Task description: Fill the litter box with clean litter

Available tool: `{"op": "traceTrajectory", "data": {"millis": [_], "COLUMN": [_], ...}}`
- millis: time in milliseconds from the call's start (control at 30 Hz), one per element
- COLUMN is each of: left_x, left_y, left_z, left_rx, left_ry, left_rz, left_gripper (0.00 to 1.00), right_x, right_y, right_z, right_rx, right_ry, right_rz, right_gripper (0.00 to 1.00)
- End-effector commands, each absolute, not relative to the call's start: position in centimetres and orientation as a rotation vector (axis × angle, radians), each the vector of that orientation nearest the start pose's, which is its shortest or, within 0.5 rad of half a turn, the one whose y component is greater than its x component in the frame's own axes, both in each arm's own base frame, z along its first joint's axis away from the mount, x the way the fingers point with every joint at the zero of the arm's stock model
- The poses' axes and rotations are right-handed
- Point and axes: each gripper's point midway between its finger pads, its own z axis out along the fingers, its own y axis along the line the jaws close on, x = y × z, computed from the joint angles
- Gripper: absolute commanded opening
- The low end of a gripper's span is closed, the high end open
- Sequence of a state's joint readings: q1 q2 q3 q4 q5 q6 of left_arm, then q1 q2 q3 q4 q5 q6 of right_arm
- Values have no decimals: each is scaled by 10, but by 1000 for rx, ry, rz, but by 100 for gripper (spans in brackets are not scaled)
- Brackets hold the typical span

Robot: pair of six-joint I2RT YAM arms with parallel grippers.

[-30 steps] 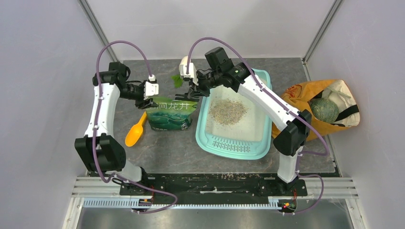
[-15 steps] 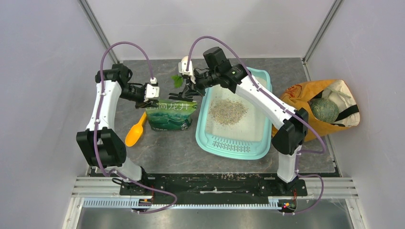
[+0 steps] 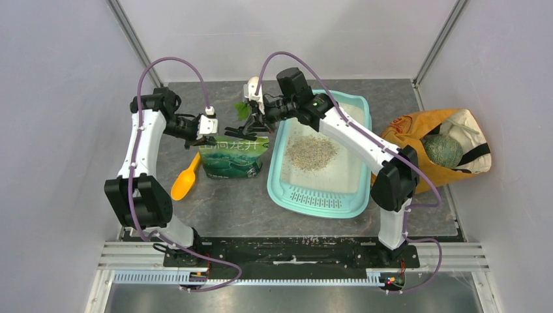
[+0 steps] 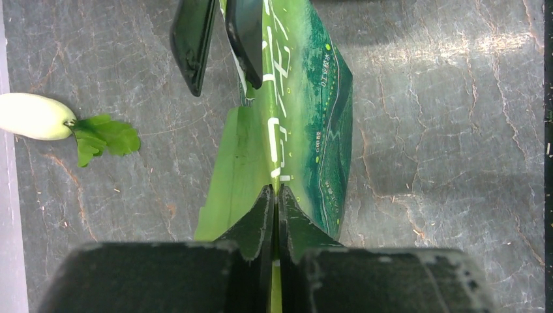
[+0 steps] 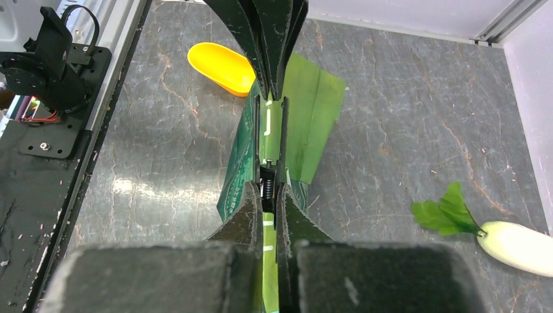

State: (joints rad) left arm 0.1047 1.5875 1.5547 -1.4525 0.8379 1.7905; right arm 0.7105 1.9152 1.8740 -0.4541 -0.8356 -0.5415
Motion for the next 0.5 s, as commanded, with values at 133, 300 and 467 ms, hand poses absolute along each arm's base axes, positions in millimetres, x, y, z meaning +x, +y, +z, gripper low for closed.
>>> {"op": "traceTrajectory", "data": {"millis": [133, 300, 467], "left_x": [310, 311, 310], "left_y": [-74, -75, -74], "left_z": [223, 224, 226], "left_rx": [1806, 1804, 1803], "left_ry": [1472, 1471, 1472], "left_rz": [-489, -487, -483], "left_gripper": [4, 2, 2], "right_x": [320, 318, 320], "right_y": [437, 440, 443], "right_z": [281, 279, 272], "right_rx": [-1552, -1552, -1560], "right_ry": [1233, 1239, 1240], "right_rz": [1014, 1022, 1015], "right_gripper": [0, 0, 0]}}
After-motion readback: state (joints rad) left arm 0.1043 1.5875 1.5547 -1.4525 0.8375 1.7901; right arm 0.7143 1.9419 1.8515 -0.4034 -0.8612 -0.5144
